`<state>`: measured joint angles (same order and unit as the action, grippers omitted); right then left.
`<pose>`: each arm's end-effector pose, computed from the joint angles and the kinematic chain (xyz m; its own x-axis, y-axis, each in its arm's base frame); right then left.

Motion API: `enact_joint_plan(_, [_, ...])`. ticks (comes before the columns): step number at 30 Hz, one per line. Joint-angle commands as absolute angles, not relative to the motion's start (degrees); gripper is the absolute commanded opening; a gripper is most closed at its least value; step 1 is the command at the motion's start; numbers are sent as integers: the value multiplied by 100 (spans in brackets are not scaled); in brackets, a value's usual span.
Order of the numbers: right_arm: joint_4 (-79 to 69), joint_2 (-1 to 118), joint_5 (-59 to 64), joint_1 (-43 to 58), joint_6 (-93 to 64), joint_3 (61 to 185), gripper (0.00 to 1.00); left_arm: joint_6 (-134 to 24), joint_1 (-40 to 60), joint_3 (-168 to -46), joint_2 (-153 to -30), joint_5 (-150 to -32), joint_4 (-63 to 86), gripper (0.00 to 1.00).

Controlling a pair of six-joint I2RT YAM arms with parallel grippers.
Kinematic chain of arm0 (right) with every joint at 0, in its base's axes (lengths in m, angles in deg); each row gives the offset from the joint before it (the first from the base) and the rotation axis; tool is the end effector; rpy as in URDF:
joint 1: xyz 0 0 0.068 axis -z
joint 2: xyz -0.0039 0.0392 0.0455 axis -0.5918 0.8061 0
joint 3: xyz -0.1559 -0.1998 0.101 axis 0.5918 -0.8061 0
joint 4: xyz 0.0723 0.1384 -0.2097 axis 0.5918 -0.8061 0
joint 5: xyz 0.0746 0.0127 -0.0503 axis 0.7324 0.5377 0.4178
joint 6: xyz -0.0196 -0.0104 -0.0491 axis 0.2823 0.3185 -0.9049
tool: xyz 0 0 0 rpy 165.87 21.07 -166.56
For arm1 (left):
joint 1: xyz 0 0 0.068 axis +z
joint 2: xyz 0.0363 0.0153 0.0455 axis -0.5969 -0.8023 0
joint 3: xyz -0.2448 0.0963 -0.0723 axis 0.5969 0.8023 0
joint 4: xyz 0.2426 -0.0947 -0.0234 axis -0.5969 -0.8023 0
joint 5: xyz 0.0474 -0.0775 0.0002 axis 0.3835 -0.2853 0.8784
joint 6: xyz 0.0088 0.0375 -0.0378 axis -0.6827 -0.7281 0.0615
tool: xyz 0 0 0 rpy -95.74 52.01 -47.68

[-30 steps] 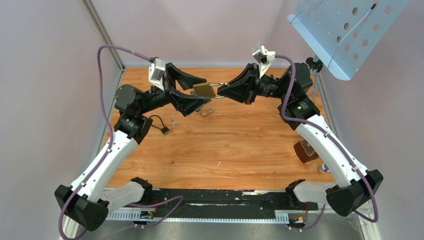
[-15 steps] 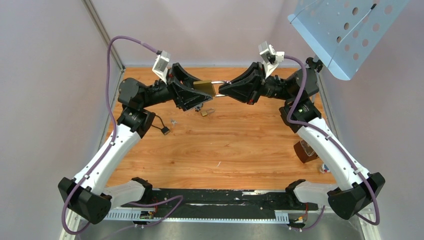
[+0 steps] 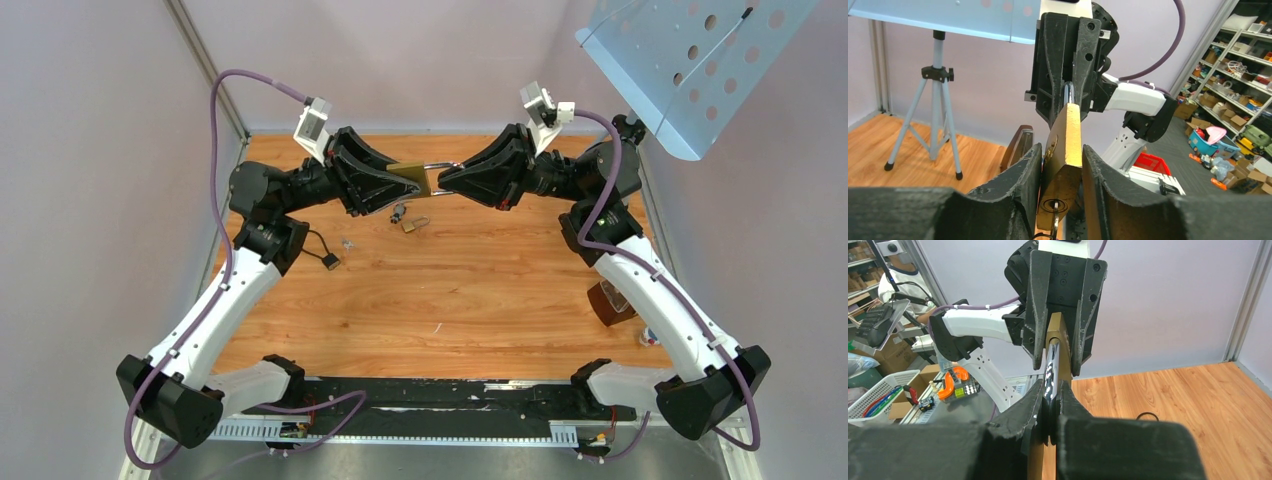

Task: Lock with the key
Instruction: Lock the lock.

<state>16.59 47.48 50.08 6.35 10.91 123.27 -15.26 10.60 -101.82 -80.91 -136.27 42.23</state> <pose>0.2032 0.1507 0.4888 -0.1563 0.2611 -0.9526 -0.9872 -0.0117 0.1588 0.1938 -0.1267 0.4745 -0.3434 -0.3443 -0.8738 0.9354 -0.0416 -0.3512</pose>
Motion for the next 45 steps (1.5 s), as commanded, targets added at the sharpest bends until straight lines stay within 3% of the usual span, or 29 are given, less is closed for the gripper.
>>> enact_joint_plan(1, [2337, 4598, 4963, 640, 1250, 12535, 0, -1329, 1089, -10309, -8068, -13691, 4639, 39])
enact_joint_plan(6, [2332, 4648, 4939, 642, 1259, 12516, 0, -1331, 1089, -10308, -8089, -13712, 4636, 25])
enact_joint_plan(9, [2372, 4688, 4909, 640, 1258, 12519, 0, -1325, 1089, -10302, -8137, -13767, 4638, 4])
enact_joint_plan(14, [2054, 4776, 4803, 648, 1178, 12564, 2, -1582, 1089, -10294, -8167, -13793, 4533, 0])
enact_joint_plan(16, [1673, 4813, 4728, 670, 1036, 12613, 18, -1930, 1100, -10298, -8144, -13696, 4260, 0])
enact_joint_plan(18, [1485, 4846, 4645, 711, 955, 12569, 51, -2263, 1159, -10320, -8124, -13638, 3942, 0])
enact_joint_plan(19, [1463, 4866, 4623, 739, 963, 12517, 61, -2337, 1199, -10329, -8130, -13634, 3809, 0])
enact_joint_plan(21, [1424, 4909, 4654, 823, 1029, 12470, 70, -2326, 1387, -10339, -8204, -13633, 3812, 0])
enact_joint_plan(24, [1255, 4929, 4711, 925, 1010, 12463, 76, -1757, 1729, -10272, -8400, -13996, 4441, 0])
enact_joint_plan(30, [463, 4964, 4666, 1127, 677, 12553, 76, -1966, 1989, -10388, -8457, -14828, 4297, 0])
enact_joint_plan(33, [82, 5197, 4685, 1123, 555, 12878, 55, -2354, 2052, -10378, -8345, -15106, 4265, 0])
enact_joint_plan(39, [-19, 5376, 5021, 1089, 254, 13076, 40, -2928, 2073, -10640, -8410, -15383, 3874, 0])
enact_joint_plan(41, [-90, 5367, 5148, 1088, 99, 13060, 40, -2929, 2080, -10704, -8485, -15436, 3877, 0])
enact_joint_plan(45, [-262, 5311, 5239, 1088, -173, 13015, 56, -2896, 2102, -10783, -8604, -15445, 3953, 0])
